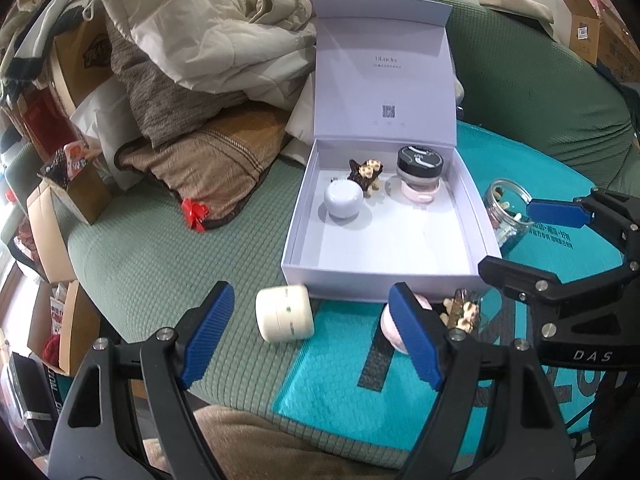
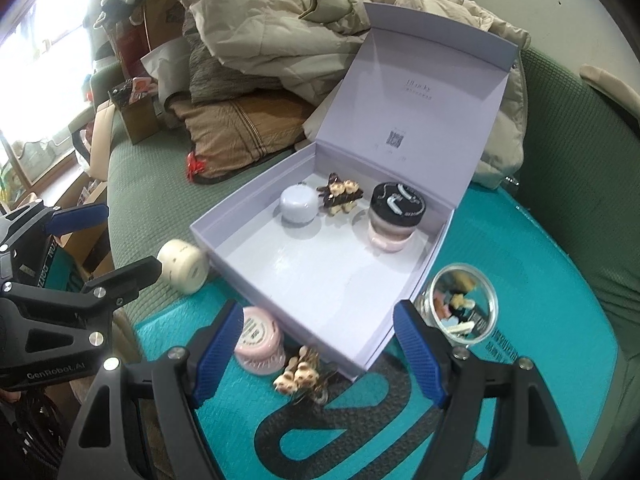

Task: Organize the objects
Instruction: 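Withdraw both open tools from the box back toward the remaining items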

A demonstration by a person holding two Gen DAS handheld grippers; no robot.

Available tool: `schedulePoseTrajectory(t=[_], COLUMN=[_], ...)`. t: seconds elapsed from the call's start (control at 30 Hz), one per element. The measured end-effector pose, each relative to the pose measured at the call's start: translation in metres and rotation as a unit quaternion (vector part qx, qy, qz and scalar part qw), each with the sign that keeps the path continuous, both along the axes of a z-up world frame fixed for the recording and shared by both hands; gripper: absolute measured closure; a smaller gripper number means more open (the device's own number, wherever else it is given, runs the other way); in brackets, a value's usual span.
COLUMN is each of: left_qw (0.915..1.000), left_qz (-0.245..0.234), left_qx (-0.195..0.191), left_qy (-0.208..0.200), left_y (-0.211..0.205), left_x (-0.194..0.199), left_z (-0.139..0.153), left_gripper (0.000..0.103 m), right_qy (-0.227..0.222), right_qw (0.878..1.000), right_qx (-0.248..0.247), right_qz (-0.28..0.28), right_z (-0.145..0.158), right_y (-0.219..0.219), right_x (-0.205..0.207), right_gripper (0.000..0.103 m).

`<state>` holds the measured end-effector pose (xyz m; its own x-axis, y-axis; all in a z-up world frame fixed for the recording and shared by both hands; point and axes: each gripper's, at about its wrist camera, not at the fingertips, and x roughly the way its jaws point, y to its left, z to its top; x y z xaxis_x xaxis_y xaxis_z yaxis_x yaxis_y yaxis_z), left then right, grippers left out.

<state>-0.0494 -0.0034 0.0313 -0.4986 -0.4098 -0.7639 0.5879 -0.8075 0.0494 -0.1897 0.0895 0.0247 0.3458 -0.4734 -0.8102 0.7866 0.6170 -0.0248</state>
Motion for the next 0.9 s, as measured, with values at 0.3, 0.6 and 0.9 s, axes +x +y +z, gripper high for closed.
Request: schedulePoseTrajectory(t=[0.3,0.6,0.9], left_qw=[0.9998,0.9996,0.999], left_qz=[0.007,0.008,0.004], left_qx=[0.017,0.02,0.035], left_qy=[-0.011,-0.02,-0.027], left_y=[0.013,0.028,0.039], left_x=[0.011,0.019,0.022], left_z=[-0.02,-0.033,-0.048], left_gripper=[0.024,0.024,0.024], right_qy=[0.002,0.004,0.003], right_qw=[1.0,0.999,0.999], right_qx=[0.016,0.031,0.042], right_qz=[0.006,0.007,0.009], right_z=[-0.016,-0.032,-0.046], right_y=[0.018,0.028,0.037], right_x=[-0.006,-0.013,-0.021], right_gripper=[0.025,0.025,0.025])
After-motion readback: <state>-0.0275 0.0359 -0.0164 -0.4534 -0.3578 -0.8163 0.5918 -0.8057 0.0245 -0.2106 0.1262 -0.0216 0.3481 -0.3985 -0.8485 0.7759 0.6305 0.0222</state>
